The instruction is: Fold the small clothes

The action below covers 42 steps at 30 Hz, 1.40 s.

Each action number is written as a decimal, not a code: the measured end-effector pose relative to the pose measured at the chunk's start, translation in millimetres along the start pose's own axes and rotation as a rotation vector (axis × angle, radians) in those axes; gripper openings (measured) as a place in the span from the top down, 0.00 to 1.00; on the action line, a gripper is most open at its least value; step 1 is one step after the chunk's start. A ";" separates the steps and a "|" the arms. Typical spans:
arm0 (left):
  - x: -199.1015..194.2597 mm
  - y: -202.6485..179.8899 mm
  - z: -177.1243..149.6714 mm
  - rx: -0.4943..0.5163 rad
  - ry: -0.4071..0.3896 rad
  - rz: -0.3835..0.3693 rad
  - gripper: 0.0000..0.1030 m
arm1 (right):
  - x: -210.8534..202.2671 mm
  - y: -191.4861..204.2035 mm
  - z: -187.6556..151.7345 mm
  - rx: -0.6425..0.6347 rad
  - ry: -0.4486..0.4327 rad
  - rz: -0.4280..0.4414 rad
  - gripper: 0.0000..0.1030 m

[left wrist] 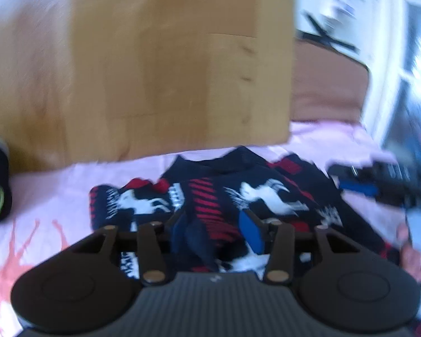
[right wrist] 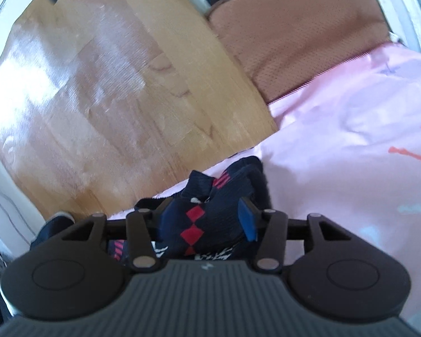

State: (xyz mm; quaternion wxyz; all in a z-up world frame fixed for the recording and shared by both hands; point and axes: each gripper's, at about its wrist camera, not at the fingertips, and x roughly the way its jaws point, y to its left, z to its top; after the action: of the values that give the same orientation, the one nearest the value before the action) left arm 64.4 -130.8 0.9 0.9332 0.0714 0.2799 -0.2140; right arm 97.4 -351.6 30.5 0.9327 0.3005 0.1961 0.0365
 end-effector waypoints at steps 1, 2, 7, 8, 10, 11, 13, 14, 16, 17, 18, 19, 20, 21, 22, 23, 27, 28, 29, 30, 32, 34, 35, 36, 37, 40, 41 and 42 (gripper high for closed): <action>1.8 -9.0 -2.5 0.055 0.001 0.025 0.58 | -0.7 -3.7 1.1 0.023 -0.001 0.003 0.49; 5.0 -15.5 -4.4 0.091 0.005 0.046 0.58 | -1.3 -8.1 2.3 0.051 -0.002 0.006 0.49; 23.1 -21.5 -4.6 0.106 0.040 0.075 0.74 | -2.1 -19.9 4.4 0.137 0.000 0.014 0.47; 22.8 -23.0 -3.3 0.104 0.038 0.074 0.75 | -2.2 -19.0 3.8 0.136 0.002 0.013 0.47; 14.8 -28.0 -1.2 0.110 0.016 0.055 0.75 | -1.9 -16.6 3.3 0.121 0.003 0.011 0.47; 8.0 -31.3 -1.7 0.124 -0.001 0.038 0.73 | -1.7 -15.4 3.0 0.111 0.005 0.010 0.47; 0.1 -36.7 -3.3 0.168 -0.019 0.040 0.71 | -1.7 -14.3 3.2 0.101 0.007 0.011 0.47; -1.9 -37.2 -5.0 0.182 -0.016 0.040 0.71 | -1.6 -14.2 3.1 0.101 0.007 0.011 0.47; -1.7 -34.7 -9.3 0.189 0.005 0.027 0.71 | -1.7 -15.4 3.4 0.107 0.008 0.012 0.47; -0.8 -33.3 -10.1 0.194 0.010 0.029 0.71 | -1.5 -15.8 3.5 0.111 0.008 0.013 0.47; 0.6 -32.7 -11.3 0.200 0.014 0.035 0.71 | -1.4 -16.1 3.7 0.113 0.009 0.015 0.47; 1.6 -31.7 -12.3 0.201 0.017 0.039 0.71 | -1.3 -16.3 3.7 0.114 0.010 0.016 0.47; 1.6 -31.2 -12.6 0.199 0.017 0.036 0.71 | -1.5 -16.4 3.8 0.113 0.011 0.016 0.47; 0.2 -31.4 -12.5 0.198 0.012 0.028 0.71 | -1.5 -16.2 3.8 0.112 0.011 0.017 0.47; -2.6 -32.5 -12.3 0.203 0.002 0.021 0.69 | -1.5 -16.1 3.7 0.111 0.012 0.018 0.47; -5.9 -34.7 -12.2 0.215 -0.009 0.012 0.67 | -1.6 -16.0 3.5 0.110 0.012 0.018 0.47; -21.9 -48.1 -17.6 0.319 -0.068 -0.013 0.52 | -1.7 -16.7 3.6 0.114 0.014 0.020 0.46; -21.1 -52.2 -19.6 0.353 -0.069 0.001 0.52 | -1.8 -16.8 3.6 0.114 0.014 0.021 0.46; -18.2 -55.7 -20.9 0.383 -0.064 0.020 0.52 | -1.8 -16.8 3.5 0.114 0.014 0.021 0.46; -14.2 -57.6 -22.1 0.404 -0.058 0.037 0.52 | -1.9 -16.7 3.4 0.113 0.014 0.021 0.46; -4.1 -58.1 -22.4 0.427 -0.043 0.058 0.52 | -1.9 -16.4 3.2 0.111 0.014 0.021 0.46; 5.2 -55.9 -20.6 0.441 -0.029 0.079 0.62 | -1.8 -16.5 3.2 0.112 0.014 0.021 0.46; 9.3 -54.8 -19.7 0.452 -0.023 0.090 0.65 | -1.7 -16.5 3.2 0.112 0.014 0.021 0.46; 12.2 -53.4 -19.4 0.461 -0.019 0.096 0.70 | -1.8 -16.3 3.0 0.111 0.014 0.021 0.46; 13.9 -52.2 -18.7 0.468 -0.018 0.101 0.78 | -1.7 -16.5 3.1 0.110 0.014 0.022 0.46; 11.8 -46.6 -15.5 0.442 -0.036 0.121 0.86 | -1.5 -16.6 3.1 0.109 0.015 0.025 0.46; 8.3 -43.7 -14.3 0.417 -0.047 0.121 0.86 | -1.2 -16.6 3.0 0.109 0.015 0.024 0.46; 5.2 -41.3 -13.8 0.398 -0.057 0.126 0.87 | -1.1 -16.6 2.9 0.109 0.017 0.024 0.46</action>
State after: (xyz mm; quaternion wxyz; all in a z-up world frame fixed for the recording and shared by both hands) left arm 43.4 -166.2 -14.1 0.9197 0.2655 0.2007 -0.2082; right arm 96.7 -366.9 23.5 0.9128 0.3527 0.2021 0.0394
